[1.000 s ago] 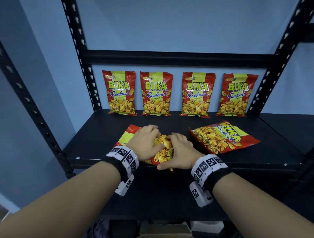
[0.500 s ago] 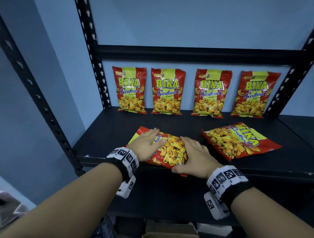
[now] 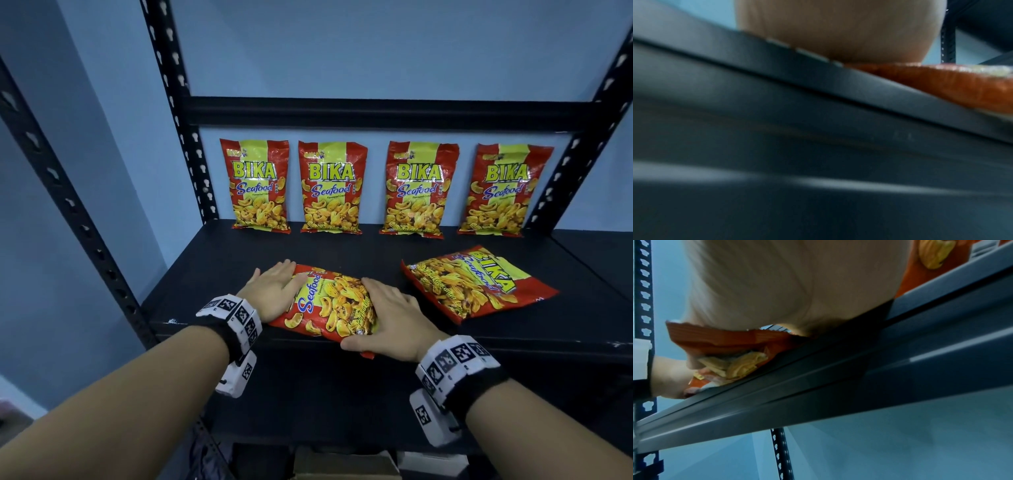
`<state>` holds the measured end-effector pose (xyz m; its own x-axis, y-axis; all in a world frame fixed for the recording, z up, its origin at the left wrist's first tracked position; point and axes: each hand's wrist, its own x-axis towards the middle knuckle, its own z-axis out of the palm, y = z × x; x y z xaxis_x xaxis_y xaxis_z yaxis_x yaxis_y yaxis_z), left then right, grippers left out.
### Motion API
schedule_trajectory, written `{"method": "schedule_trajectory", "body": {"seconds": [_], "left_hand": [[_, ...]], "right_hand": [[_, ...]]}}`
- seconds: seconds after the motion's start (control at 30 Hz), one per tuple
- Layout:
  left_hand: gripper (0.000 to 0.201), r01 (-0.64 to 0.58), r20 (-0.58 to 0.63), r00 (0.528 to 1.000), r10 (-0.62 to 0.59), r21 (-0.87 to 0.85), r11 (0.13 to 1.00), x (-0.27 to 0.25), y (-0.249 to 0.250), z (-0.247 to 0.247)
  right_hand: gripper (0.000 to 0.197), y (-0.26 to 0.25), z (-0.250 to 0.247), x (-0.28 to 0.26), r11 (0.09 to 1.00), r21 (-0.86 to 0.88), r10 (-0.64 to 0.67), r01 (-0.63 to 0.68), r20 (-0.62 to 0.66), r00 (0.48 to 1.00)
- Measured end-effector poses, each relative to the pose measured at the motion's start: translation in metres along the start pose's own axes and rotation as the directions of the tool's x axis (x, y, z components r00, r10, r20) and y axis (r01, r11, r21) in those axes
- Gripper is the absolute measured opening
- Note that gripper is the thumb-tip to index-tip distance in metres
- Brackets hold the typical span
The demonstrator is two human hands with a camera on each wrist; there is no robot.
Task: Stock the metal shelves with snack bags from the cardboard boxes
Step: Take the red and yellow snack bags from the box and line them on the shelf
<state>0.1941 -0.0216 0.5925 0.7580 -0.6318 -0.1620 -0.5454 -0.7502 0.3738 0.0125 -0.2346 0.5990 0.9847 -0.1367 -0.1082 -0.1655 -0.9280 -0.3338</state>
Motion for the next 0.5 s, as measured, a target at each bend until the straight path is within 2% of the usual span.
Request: {"method": "schedule_trajectory", "body": {"seconds": [0.07, 0.13, 0.23, 0.33, 0.4, 0.5], "left_hand": [[0.073, 0.0, -0.067, 0.998, 0.0, -0.006, 1.0, -0.002, 0.001, -0.007], [0.066, -0.017, -0.213, 0.977, 0.014, -0.015, 1.0, -0.007, 0.001, -0.014], [0.051, -0.06, -0.448, 0.893, 0.042, -0.025, 0.998, -0.023, 0.005, -0.019], [0.039, -0.078, -0.586, 0.809, 0.044, -0.034, 0.996, -0.042, 0.007, -0.018], [0.036, -0.027, -0.593, 0.805, -0.02, -0.071, 0.997, -0.054, 0.005, -0.016], [0.046, 0.138, -0.437, 0.883, -0.171, -0.107, 0.985, -0.07, 0.003, -0.013]], "right_hand": [[0.14, -0.002, -0.002, -0.002, 0.999, -0.031, 0.013, -0.012, 0.021, 1.0], [0.145, -0.006, -0.002, -0.004, 0.998, -0.059, 0.035, -0.033, 0.033, 0.999], [0.146, -0.018, 0.0, -0.004, 0.991, -0.096, 0.094, -0.094, 0.003, 0.996], [0.143, -0.037, 0.0, -0.002, 0.975, -0.133, 0.173, -0.178, -0.046, 0.984], [0.141, -0.049, -0.002, 0.0, 0.967, -0.138, 0.206, -0.213, -0.062, 0.977], [0.126, -0.059, -0.007, 0.004, 0.967, -0.107, 0.227, -0.232, -0.058, 0.972]]}}
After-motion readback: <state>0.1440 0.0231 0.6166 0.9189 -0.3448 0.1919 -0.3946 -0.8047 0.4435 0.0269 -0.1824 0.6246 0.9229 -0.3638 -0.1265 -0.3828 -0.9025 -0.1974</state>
